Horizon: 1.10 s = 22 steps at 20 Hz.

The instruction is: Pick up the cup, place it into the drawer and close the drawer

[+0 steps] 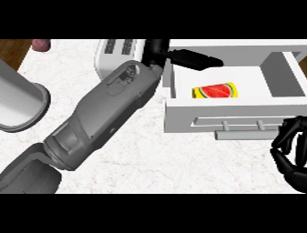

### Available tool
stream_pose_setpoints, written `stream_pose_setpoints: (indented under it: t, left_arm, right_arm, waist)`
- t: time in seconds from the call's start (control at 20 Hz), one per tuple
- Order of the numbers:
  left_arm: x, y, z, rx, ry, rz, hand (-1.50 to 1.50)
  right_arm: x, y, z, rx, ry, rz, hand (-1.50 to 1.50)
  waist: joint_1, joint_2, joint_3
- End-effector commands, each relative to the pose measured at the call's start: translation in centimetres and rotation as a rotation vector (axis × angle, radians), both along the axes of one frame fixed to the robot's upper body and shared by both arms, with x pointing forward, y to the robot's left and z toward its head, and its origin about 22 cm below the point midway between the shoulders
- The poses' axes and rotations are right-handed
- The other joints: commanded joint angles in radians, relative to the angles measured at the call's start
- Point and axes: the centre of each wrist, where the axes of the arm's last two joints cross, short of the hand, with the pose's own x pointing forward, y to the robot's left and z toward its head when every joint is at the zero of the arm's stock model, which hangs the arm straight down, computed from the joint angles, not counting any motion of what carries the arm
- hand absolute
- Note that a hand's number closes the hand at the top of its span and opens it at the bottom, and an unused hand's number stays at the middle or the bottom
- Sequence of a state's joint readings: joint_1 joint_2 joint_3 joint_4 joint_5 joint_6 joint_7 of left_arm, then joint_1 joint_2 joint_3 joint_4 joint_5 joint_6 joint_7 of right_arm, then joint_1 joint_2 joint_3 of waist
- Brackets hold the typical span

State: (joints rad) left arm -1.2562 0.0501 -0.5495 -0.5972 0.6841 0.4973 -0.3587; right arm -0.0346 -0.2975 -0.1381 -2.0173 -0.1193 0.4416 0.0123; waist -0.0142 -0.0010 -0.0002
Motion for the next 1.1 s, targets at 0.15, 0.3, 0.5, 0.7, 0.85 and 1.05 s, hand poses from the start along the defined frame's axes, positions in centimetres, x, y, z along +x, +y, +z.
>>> stream_pose_setpoints:
  t: [0.15,0.3,0.5,0.7,0.85,1.05]
  left_arm:
    - [-0.4,3.1,1.0,-0.044,0.018,0.016,-1.50]
    - [0.1,7.6,0.1,-0.059,0.031,0.050,-1.50]
    - [-1.3,10.4,0.3,-0.072,0.044,0.056,-1.50]
    - [-2.4,14.6,0.3,-0.095,0.044,0.073,-1.50]
    - [-3.6,14.2,-1.9,-0.105,0.042,0.076,-1.50]
    - [-3.9,18.9,-1.3,-0.121,0.059,0.099,-1.50]
  right_arm:
    - [-1.3,0.2,-1.5,-0.201,-0.003,-0.070,1.50]
    - [-0.2,2.6,-0.7,-0.241,0.004,-0.100,1.50]
    - [0.8,4.7,-2.4,-0.282,-0.026,-0.162,1.50]
    - [2.6,3.6,-4.5,-0.389,-0.005,-0.157,1.50]
    - [4.1,5.5,-5.3,-0.559,-0.038,-0.134,1.50]
    - [4.6,5.9,-8.2,-0.752,-0.048,-0.120,1.50]
  waist:
    - [0.024,-0.005,0.001]
    - [0.036,-0.005,0.000]
    - [0.047,-0.005,0.000]
    - [0.050,-0.004,0.000]
    - [0.055,-0.002,0.000]
    - [0.055,0.000,0.000]
